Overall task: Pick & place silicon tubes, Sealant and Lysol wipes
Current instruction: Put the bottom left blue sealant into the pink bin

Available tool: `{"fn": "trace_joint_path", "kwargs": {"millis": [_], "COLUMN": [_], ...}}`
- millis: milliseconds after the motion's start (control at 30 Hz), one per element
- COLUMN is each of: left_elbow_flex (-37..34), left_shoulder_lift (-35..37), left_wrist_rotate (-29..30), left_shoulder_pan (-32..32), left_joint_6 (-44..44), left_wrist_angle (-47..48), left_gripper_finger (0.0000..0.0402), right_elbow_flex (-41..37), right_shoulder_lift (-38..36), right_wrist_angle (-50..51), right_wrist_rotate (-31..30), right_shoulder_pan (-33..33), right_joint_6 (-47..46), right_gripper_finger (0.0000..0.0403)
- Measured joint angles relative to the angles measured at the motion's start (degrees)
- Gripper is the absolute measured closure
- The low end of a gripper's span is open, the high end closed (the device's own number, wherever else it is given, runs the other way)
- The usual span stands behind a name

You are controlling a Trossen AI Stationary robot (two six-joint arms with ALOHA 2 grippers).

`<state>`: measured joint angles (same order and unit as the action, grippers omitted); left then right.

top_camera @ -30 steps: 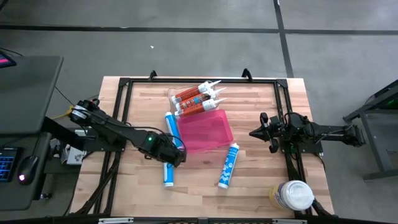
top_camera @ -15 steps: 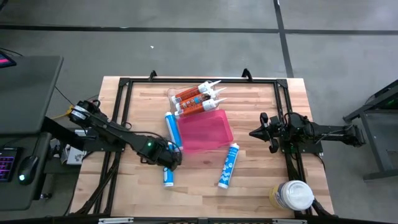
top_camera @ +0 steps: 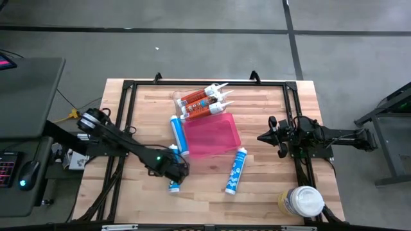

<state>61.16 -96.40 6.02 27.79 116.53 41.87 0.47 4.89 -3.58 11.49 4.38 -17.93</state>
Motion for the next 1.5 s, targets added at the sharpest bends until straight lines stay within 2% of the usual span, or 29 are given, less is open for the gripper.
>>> {"fn": "trace_joint_path", "kwargs": {"millis": [267,500,600,800,1067,1267,1500], "left_elbow_flex": [0.04,0.32,0.27,0.32,0.27,0.11,-0.35], "left_shoulder_lift": [-4.45,-7.91,-8.17,-8.33,-8.49,-6.48,-4.19], "left_wrist_rotate": [-4.28,-7.67,-8.24,-9.16,-9.67,-7.78,-5.85], "left_shoulder_pan": [-0.04,-0.17,-0.19,-0.56,-0.51,-0.23,1.31], "left_joint_6": [4.68,4.81,4.79,5.02,2.35,0.80,-1.88], "left_wrist_angle": [-2.80,-3.48,-3.35,-1.84,-0.74,0.63,8.10], "left_gripper_finger": [0.0092,0.0100,0.0127,0.0208,0.0207,0.0208,0.0208], "right_elbow_flex": [0.00,0.00,0.00,0.00,0.00,0.00,0.00], "right_shoulder_lift": [0.00,0.00,0.02,0.02,0.02,0.02,0.02], "right_wrist_angle": [-0.06,0.03,0.07,0.01,0.01,-0.04,-0.06], "right_wrist_rotate": [0.00,0.02,-0.02,0.00,0.00,0.00,0.00], "right_shoulder_pan": [0.00,0.00,0.00,0.00,0.00,0.00,0.00], "right_joint_6": [0.00,0.00,0.00,0.00,0.00,0.00,0.00], "right_gripper_finger": [0.0402,0.0402,0.0402,0.0402,0.0402,0.0402,0.0402]}}
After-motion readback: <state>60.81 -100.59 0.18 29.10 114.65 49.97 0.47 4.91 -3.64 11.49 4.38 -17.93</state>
